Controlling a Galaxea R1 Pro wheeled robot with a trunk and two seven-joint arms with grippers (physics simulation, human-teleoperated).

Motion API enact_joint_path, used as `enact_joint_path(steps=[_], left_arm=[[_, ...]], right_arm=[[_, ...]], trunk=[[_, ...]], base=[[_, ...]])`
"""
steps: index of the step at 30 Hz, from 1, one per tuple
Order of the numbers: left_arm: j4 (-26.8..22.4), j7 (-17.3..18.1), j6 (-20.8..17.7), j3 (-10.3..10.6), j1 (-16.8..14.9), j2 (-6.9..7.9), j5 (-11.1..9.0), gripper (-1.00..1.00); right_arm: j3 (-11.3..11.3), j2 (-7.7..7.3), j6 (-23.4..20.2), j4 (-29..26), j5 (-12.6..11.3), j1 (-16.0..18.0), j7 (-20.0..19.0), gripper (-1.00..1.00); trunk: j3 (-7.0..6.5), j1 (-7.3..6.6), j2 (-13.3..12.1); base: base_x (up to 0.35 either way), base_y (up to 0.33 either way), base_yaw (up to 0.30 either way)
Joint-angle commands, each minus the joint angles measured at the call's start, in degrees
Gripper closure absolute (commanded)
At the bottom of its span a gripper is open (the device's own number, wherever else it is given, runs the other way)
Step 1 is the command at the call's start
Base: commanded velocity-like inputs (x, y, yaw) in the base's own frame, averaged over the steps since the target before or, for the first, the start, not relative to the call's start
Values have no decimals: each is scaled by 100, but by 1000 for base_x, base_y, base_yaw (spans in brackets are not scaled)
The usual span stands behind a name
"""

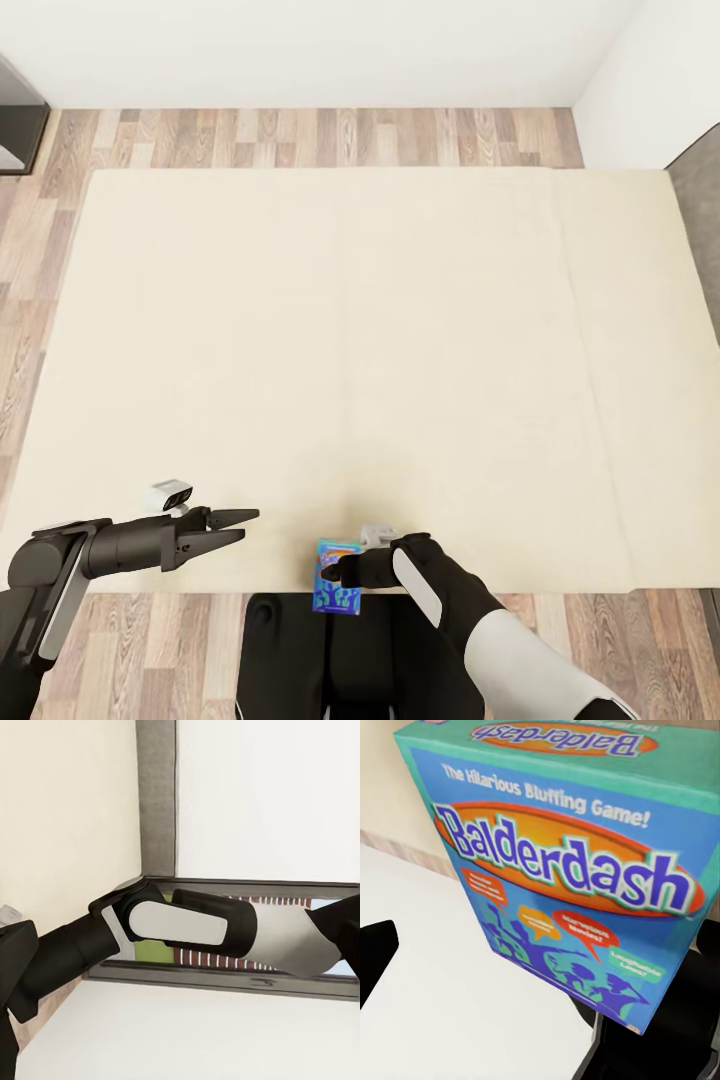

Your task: Put all the toys in the child's room - the three board games (two on the bed and one on the table), the two jigsaw puzzles on the table, and the tennis ball on the table - inside the toy box on the table in the child's room.

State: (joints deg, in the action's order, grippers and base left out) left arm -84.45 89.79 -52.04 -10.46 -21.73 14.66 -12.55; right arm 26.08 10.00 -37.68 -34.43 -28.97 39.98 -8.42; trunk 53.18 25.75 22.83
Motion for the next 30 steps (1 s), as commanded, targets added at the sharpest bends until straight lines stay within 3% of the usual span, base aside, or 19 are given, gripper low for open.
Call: enact_joint_path(steps=[1,21,30], left_arm=[[-1,21,-61,0,0,2,1,-100],[-1,21,-61,0,-1,2,7,-100],[-1,21,-61,0,1,2,7,-100]], right_arm=[[2,0,-20,-3,17,4,-19,-100],[6,0,-60,-3,23,9,-19,-100],[5,0,-73,-3,15,7,-19,-100]], trunk=[[8,3,9],[16,3,9],[16,3,9]], base=[[0,65,0],[0,20,0],[0,116,0]])
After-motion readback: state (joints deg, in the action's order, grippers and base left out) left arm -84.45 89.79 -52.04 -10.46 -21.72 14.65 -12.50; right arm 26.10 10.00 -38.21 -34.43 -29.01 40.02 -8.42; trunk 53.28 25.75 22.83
